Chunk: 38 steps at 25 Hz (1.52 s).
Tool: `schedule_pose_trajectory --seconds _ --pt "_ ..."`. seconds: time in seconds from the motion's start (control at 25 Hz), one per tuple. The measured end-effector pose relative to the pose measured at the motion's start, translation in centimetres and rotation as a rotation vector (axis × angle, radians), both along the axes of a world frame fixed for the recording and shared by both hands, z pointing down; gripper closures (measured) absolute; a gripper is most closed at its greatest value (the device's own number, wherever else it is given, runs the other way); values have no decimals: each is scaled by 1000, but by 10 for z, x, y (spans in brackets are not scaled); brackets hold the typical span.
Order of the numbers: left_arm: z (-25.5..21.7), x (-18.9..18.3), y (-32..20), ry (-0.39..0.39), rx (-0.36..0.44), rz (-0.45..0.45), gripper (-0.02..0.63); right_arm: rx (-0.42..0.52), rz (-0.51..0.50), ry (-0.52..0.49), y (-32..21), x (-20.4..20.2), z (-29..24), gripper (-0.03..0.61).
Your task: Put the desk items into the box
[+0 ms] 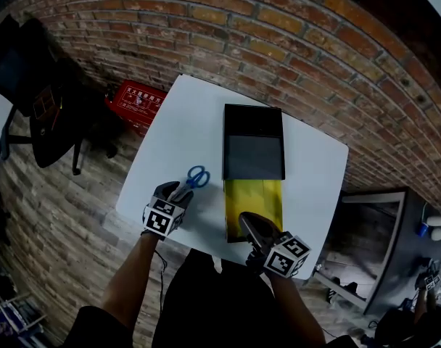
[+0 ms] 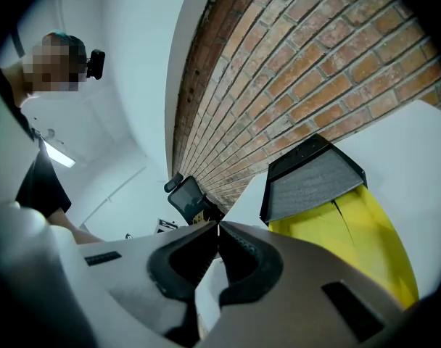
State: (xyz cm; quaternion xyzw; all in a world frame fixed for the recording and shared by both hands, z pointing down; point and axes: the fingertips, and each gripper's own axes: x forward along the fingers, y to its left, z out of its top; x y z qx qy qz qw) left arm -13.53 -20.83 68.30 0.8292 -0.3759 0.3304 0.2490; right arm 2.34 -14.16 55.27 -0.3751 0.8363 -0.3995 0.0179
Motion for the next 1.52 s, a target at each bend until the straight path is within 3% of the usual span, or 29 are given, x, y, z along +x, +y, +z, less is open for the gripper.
schedule_pose_trajectory --seconds 0.16,0.4,0.68,1.2,1.52 --pt "12 5 -3 -88 -8 69 396 -9 13 5 -1 6 3 555" --pt "26 9 -11 -133 -78 82 391 -17 30 7 -6 11 6 555" --pt "38 14 -7 -224 -107 167 391 -20 41 3 -10 11 7 555" --pt "39 17 -9 -273 -198 233 390 -22 52 0 -9 13 9 555" --pt "40 18 -12 -309 -223 227 408 -27 57 -3 -7 15 12 555"
